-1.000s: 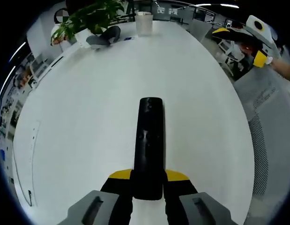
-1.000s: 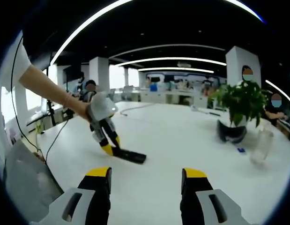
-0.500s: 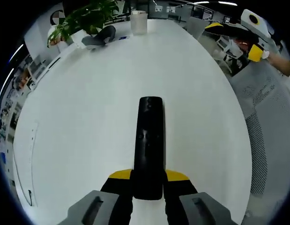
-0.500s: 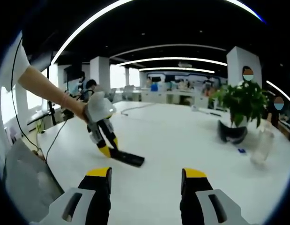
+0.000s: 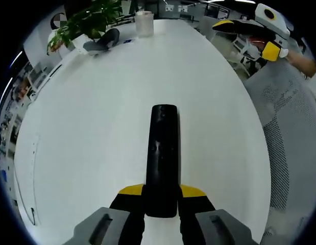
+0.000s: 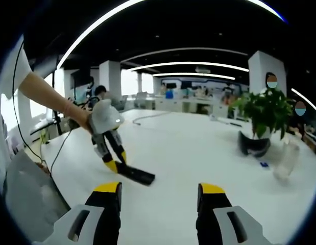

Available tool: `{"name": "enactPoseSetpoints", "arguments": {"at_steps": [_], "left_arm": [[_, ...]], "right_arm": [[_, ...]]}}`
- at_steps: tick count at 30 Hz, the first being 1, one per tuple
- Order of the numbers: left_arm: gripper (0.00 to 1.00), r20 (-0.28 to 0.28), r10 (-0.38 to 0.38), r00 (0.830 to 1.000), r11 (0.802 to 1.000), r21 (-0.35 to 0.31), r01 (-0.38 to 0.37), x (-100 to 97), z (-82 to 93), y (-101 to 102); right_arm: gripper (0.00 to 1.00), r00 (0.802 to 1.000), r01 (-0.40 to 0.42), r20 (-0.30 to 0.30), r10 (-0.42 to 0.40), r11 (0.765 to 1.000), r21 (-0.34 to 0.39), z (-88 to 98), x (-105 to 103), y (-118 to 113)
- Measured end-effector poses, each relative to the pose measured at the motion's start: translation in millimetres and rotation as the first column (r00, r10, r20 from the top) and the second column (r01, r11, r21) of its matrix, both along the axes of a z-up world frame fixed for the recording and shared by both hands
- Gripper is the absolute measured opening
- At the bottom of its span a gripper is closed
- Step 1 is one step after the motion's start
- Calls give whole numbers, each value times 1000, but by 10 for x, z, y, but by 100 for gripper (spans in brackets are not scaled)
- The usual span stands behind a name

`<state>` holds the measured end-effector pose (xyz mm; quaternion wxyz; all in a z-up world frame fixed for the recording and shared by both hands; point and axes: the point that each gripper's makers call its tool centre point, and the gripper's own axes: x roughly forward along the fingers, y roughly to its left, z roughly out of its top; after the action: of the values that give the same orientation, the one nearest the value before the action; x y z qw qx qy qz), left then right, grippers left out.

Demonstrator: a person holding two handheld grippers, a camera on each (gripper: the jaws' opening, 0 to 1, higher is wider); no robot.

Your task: Press the specified remote control buttons in sequence, fully releasing each button before pressing the next.

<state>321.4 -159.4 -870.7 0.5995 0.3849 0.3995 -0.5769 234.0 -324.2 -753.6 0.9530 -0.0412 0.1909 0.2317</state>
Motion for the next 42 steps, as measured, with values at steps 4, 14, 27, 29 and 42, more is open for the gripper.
{"name": "enactPoseSetpoints", "arguments": {"at_steps": [4, 14, 27, 29, 42], "left_arm": [[23, 1, 0, 1000, 1000, -4, 0, -35, 0, 7], [23, 0, -6, 1000, 1000, -3, 6, -107, -3, 13], [23, -2, 0, 1000, 1000, -10, 0, -212, -3, 26], [23, -1, -3, 1000, 1000, -12, 3, -222, -4, 28], [23, 0, -3, 1000, 1000, -10, 3, -317, -3, 32]], "right_arm": [[58, 1000, -2, 1, 2, 1000, -2, 1, 0, 3], [57, 1000, -7, 0, 7, 1000, -9, -5, -2, 8], [57, 1000, -10, -2, 10, 1000, -17, -13, -7, 12], [57, 1000, -6, -1, 6, 1000, -17, -11, -6, 6], [56, 1000, 8, 3, -8, 1000, -27, -11, -2, -24]]}}
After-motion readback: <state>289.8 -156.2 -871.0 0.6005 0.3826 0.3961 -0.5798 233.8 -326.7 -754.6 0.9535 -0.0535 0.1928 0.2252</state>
